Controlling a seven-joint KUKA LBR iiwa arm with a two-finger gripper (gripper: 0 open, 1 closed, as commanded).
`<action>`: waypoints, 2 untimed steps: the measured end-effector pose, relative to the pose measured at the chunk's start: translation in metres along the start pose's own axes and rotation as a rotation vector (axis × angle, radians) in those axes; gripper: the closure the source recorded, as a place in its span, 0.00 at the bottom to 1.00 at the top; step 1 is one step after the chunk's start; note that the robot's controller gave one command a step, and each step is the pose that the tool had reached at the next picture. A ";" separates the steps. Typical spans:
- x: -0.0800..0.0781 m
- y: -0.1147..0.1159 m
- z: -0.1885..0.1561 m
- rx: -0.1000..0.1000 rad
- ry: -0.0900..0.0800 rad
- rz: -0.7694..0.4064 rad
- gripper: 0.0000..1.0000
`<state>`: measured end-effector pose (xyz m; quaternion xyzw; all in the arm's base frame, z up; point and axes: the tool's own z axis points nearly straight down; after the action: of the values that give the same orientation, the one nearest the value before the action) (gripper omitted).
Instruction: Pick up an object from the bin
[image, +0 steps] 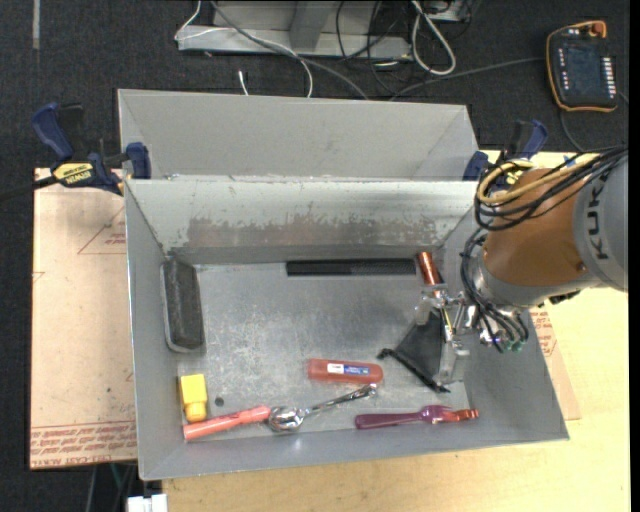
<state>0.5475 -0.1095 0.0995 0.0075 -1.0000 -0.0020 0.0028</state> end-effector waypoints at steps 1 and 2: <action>0.023 0.010 0.030 0.001 -0.024 0.145 0.00; 0.014 0.013 0.029 0.001 -0.004 0.077 1.00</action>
Offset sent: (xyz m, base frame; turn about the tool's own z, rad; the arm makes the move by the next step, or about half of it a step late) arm -0.0156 0.0132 -0.0295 0.0736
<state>0.5328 -0.0971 0.0710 -0.0309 -0.9995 -0.0013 0.0009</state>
